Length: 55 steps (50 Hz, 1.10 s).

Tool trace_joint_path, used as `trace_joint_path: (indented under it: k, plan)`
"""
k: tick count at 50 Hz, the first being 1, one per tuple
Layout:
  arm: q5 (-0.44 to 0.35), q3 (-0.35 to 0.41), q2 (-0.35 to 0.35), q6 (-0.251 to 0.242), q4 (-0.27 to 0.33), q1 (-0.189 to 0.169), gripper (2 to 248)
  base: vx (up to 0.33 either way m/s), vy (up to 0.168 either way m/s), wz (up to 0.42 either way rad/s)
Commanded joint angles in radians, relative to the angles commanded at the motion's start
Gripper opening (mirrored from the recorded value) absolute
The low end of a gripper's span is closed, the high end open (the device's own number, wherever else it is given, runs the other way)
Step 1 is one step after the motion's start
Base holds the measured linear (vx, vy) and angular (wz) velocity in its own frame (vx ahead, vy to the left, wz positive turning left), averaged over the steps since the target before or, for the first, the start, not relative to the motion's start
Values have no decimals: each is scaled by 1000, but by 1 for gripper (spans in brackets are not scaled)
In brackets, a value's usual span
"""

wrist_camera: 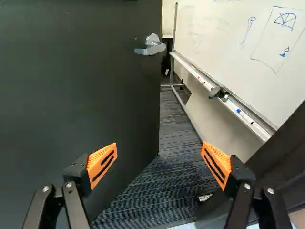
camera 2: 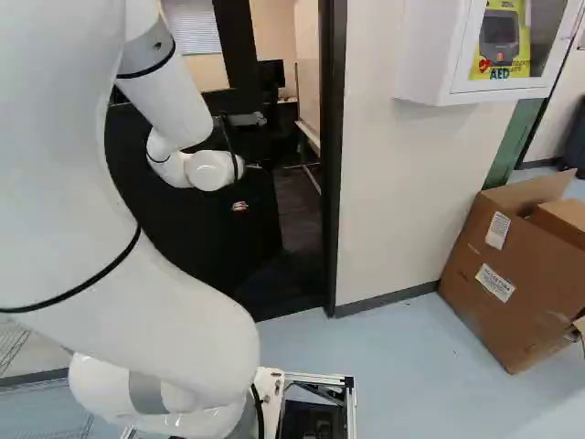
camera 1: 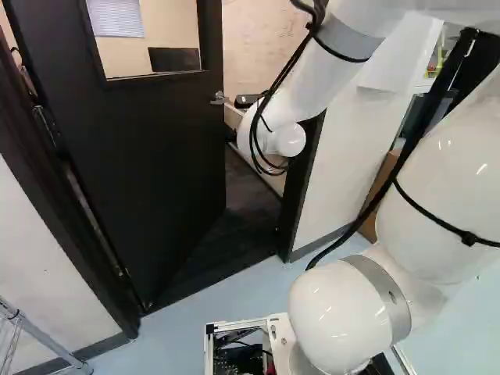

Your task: Open the door and move inside

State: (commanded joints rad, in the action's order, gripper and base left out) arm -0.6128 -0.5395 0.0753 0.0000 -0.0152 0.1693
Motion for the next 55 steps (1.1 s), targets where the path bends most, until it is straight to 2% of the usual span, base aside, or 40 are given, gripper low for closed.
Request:
trace_joint_path:
  k: [55]
  plan:
    - [0,0,0,0,0,0,247,97,76,109]
